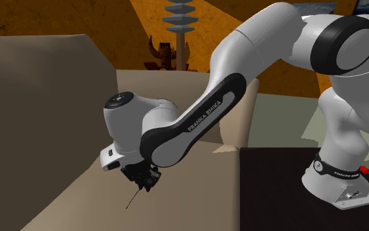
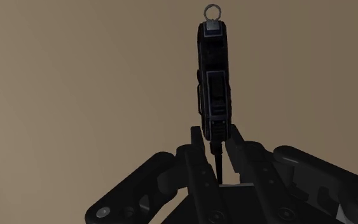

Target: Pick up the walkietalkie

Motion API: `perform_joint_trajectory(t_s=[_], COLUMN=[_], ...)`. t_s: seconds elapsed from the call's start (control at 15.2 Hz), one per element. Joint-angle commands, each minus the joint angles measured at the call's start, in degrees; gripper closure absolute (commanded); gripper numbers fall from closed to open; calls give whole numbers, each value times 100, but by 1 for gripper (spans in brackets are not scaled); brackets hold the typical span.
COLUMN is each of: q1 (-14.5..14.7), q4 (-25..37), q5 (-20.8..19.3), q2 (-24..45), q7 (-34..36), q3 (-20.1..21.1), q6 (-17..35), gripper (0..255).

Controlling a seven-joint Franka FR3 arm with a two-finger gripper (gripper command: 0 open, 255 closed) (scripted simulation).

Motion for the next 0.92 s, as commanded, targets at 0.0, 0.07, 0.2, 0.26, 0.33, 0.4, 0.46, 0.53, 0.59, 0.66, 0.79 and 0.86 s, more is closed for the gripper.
perform_joint_trajectory(t_s=[0.0,0.07,0.2,0.26,0.33,0.4,0.46,0.53,0.59,0.66,0.79,0.86], q1=[3,5,9,10,12,14,15,17,18,20,21,21], q4=[11,15,32,42,54,67,85,98,116,135,160,161], q5=[-2,-3,-5,-6,-6,-7,-8,-9,-9,-10,-11,-11], q2=[-101,-148,-237,-281,-323,-365,-404,-445,-484,-522,-564,-564], q7=[-12,-18,-28,-34,-39,-45,-50,-56,-61,-67,-74,-74], q3=[-3,-5,-8,-9,-11,-12,-13,-15,-16,-17,-19,-19], q6=[-110,-161,-266,-319,-373,-428,-484,-539,-595,-652,-718,-719], gripper=[255,255,255,255,255,255,255,255,255,255,255,255])
